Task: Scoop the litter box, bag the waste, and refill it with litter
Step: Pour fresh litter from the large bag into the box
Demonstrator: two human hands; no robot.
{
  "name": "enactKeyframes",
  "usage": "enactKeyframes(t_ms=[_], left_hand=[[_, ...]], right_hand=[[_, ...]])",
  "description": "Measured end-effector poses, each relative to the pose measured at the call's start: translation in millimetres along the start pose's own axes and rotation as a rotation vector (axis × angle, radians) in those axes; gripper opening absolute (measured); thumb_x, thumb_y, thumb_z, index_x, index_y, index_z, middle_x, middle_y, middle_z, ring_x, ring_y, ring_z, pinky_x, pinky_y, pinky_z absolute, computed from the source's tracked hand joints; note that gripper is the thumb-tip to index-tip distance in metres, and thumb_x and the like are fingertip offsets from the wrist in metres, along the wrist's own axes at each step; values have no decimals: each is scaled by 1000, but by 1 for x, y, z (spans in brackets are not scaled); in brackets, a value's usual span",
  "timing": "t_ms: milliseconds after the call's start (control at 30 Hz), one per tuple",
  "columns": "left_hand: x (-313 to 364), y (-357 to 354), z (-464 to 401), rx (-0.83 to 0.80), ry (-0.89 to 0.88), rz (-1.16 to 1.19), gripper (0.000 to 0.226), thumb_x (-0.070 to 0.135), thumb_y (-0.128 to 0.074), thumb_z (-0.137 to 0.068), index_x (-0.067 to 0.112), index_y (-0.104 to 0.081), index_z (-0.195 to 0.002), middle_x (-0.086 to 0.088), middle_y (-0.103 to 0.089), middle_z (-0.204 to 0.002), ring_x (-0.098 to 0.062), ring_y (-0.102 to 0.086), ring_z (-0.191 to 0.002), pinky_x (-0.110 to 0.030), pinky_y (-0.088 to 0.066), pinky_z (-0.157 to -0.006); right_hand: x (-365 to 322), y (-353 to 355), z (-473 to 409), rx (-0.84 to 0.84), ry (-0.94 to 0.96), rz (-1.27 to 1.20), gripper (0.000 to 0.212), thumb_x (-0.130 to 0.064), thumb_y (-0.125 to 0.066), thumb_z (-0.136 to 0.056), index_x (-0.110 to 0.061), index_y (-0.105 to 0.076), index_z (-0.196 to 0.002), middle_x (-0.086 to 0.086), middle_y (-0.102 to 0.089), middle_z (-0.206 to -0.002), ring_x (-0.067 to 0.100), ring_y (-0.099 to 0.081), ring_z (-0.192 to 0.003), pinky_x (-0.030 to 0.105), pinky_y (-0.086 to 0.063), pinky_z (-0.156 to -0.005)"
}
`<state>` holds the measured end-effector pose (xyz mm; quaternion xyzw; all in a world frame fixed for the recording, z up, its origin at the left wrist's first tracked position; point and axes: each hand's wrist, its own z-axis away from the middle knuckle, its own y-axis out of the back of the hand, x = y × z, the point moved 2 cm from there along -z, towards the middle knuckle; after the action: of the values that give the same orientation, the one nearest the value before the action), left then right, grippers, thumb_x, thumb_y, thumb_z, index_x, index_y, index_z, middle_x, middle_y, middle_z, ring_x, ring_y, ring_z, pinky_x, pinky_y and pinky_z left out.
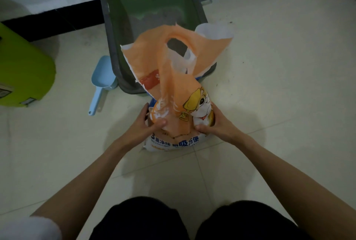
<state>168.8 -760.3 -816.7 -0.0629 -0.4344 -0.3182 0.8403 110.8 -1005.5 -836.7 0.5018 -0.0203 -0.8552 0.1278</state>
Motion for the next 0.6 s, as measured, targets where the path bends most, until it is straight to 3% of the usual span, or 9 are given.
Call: enactKeyframes(t_ms=[33,100,167,267,333,367,433,500,600], left_hand=[[-2,1,-3,-34,27,-8,105,62,-71,-65,28,-15,-147,13,-38,-142,-5,-40,-126,-14,-44,-90],[-8,-3,-9,-53,47,29,86,45,-71,-75,27,-20,-143,14,-41,-133,2,-46,-113,-4,-44,-76],[-19,-12,-17,-12,76,70,78,42,-69,-74,16,-33,-138,7,-50,-126,3,-53,-100,-2,-45,-64],[-36,-19,-29,101,73,107,85,54,-76,-62,6,-50,-127,-4,-62,-113,-16,-61,-102,-7,-49,-64],[-44,-17,-35,114,63,127,105,69,-75,-48,7,-49,-128,-7,-61,-119,-18,-60,-107,-12,-51,-71],[-44,-15,-35,99,43,131,114,75,-72,-42,9,-46,-131,-7,-59,-122,-17,-60,-109,-13,-52,-74],[-38,-12,-31,41,3,131,122,78,-71,-40,14,-37,-138,-1,-54,-130,-8,-57,-112,-10,-50,-75],[-35,-7,-28,-29,-19,121,127,79,-70,-39,19,-26,-142,9,-48,-132,7,-53,-109,-4,-46,-74],[-34,1,-20,-119,-19,100,131,79,-70,-40,28,-13,-147,14,-38,-141,5,-44,-119,-2,-44,-76]], right_hand=[[1,1,-3,-24,-6,-12,101,-41,-80,-63,-27,-24,-145,-16,-49,-133,-9,-51,-116,19,-47,-98],[8,2,-8,-54,-27,-37,98,-37,-82,-64,-32,-23,-142,-20,-48,-129,-13,-52,-111,18,-48,-96],[12,2,-12,-57,-37,-57,96,-45,-83,-57,-44,-24,-134,-19,-47,-130,-8,-53,-114,17,-50,-93],[15,3,-17,-34,-20,-89,83,-38,-83,-61,-51,-28,-122,-18,-50,-127,-2,-55,-113,23,-50,-95],[12,5,-20,-45,10,-115,72,-17,-80,-71,-46,-34,-118,-19,-52,-121,-9,-58,-104,20,-52,-91],[9,6,-21,-60,22,-127,69,-16,-79,-71,-45,-36,-117,-20,-52,-119,-12,-59,-101,14,-52,-86],[4,6,-19,-81,21,-135,70,-39,-80,-63,-43,-37,-119,-22,-51,-119,-16,-57,-100,7,-48,-78],[4,5,-18,-84,13,-129,91,-66,-75,-52,-41,-31,-128,-21,-49,-124,-17,-54,-104,5,-46,-80],[7,7,-19,-93,5,-156,110,-75,-73,-42,-34,-26,-132,-19,-49,-121,-19,-56,-98,3,-46,-76]])
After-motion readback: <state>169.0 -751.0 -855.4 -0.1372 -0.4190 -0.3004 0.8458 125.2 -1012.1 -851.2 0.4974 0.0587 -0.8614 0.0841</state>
